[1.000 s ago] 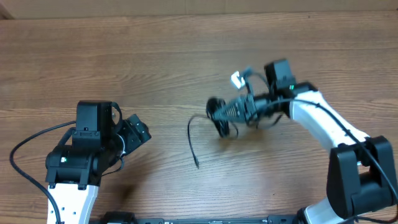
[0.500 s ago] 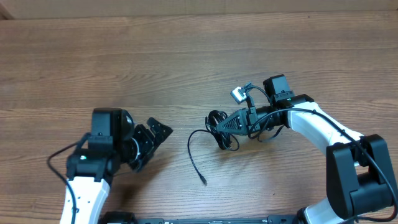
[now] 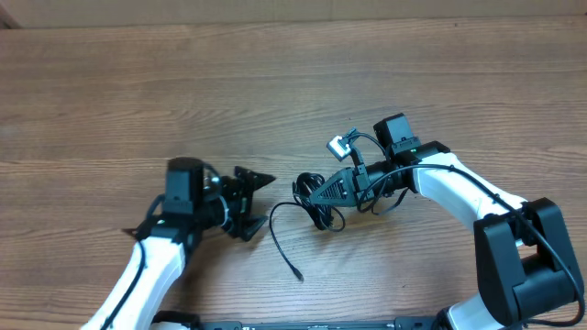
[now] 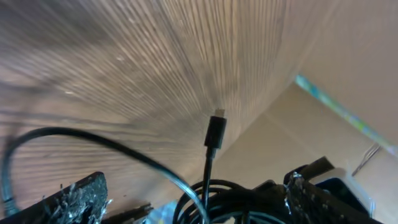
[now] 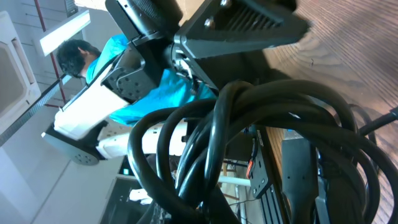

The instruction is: Untangle cables

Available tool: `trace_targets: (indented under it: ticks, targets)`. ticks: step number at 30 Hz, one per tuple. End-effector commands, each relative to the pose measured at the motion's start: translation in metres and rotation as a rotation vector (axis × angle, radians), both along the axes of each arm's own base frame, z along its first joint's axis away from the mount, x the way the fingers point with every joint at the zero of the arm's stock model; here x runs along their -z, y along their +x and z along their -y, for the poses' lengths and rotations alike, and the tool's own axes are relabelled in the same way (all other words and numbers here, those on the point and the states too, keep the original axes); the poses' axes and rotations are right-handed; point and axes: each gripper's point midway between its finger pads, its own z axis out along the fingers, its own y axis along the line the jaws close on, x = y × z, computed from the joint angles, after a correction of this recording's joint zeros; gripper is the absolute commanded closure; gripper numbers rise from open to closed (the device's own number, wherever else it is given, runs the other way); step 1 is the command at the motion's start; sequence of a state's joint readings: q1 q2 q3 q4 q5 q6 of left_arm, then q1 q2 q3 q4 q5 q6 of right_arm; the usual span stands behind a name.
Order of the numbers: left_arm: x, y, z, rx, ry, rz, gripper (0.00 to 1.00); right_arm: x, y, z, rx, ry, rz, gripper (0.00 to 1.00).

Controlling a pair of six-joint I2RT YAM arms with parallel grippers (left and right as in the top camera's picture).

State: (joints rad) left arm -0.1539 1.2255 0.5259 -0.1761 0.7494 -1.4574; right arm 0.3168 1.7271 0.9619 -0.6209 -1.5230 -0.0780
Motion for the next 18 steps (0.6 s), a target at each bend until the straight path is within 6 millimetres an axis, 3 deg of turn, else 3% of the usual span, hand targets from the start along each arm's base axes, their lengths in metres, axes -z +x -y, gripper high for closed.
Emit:
trace_targets:
  ticks: [1,4,11,18]
  targets:
    - [0.006,-0.004,0.02,0.046,-0.043,-0.043,0.05,-0.012,-0.002,-0.001,-0.015,0.049,0.006,0.96]
    - [0.013,-0.005,0.031,0.059,-0.053,-0.075,0.08,-0.012,-0.002,-0.001,-0.015,0.048,0.002,0.96]
    - [0.031,0.001,0.041,0.059,-0.025,-0.085,0.44,-0.012,-0.002,-0.001,-0.015,0.045,-0.005,0.96]
    - [0.039,0.014,0.042,0.037,-0.002,-0.045,0.51,-0.012,-0.003,0.0,-0.015,0.039,-0.024,0.96]
